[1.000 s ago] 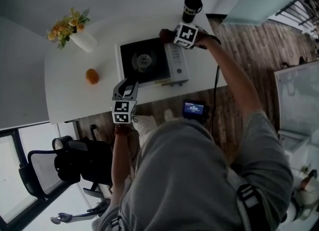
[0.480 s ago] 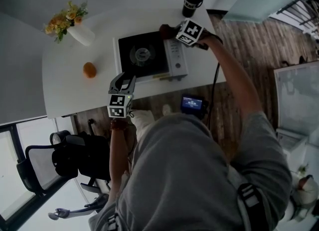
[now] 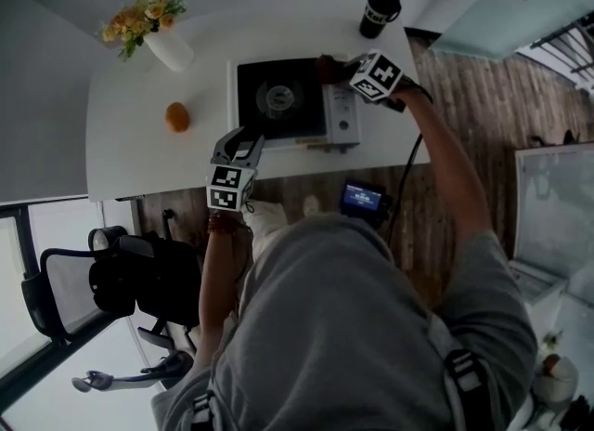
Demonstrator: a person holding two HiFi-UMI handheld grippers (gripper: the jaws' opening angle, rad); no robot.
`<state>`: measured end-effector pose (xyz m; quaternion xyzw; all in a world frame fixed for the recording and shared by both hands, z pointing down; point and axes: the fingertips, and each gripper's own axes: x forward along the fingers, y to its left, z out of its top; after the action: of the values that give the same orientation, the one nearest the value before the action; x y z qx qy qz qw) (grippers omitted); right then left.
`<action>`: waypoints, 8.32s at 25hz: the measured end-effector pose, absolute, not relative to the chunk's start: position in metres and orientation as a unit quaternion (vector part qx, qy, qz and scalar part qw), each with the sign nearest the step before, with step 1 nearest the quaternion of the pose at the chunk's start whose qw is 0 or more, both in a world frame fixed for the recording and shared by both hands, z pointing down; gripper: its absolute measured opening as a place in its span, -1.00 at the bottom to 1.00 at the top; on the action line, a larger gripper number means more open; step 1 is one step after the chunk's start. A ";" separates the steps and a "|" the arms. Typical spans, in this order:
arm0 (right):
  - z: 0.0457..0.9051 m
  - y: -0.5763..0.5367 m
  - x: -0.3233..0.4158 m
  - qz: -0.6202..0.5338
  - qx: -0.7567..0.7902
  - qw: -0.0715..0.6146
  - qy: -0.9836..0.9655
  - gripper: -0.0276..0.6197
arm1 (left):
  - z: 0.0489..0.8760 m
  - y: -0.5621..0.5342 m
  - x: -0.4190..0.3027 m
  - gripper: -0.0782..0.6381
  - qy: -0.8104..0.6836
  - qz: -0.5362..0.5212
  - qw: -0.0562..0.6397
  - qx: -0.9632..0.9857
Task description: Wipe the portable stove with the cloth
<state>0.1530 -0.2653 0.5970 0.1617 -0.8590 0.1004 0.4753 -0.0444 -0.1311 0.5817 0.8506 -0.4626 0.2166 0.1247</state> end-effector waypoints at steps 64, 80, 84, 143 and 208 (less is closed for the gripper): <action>0.540 -0.147 0.166 0.063 0.232 0.280 -0.929 -0.62 | 0.584 -0.133 -0.045 -0.35 -0.475 0.225 0.118 0.842; 0.555 -0.252 0.112 0.010 0.194 0.387 -0.901 -0.06 | 0.584 -0.133 -0.043 -0.35 -0.478 0.223 0.123 0.841; 0.552 -0.257 0.108 0.018 0.196 0.393 -0.898 -0.44 | 0.585 -0.133 -0.045 -0.35 -0.476 0.223 0.123 0.842; 0.594 -0.168 0.092 0.073 0.124 0.435 -0.889 -0.55 | 0.586 -0.133 -0.047 -0.36 -0.480 0.231 0.121 0.837; 0.596 -0.097 -0.034 0.147 0.377 0.407 -0.819 -0.58 | 0.563 -0.084 -0.041 -0.25 -0.119 0.147 0.170 0.967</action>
<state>-0.0344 -0.0965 0.5962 0.3775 -0.8188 0.1472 0.4068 -0.0414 -0.0843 0.5630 0.9671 -0.1186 0.1475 0.1703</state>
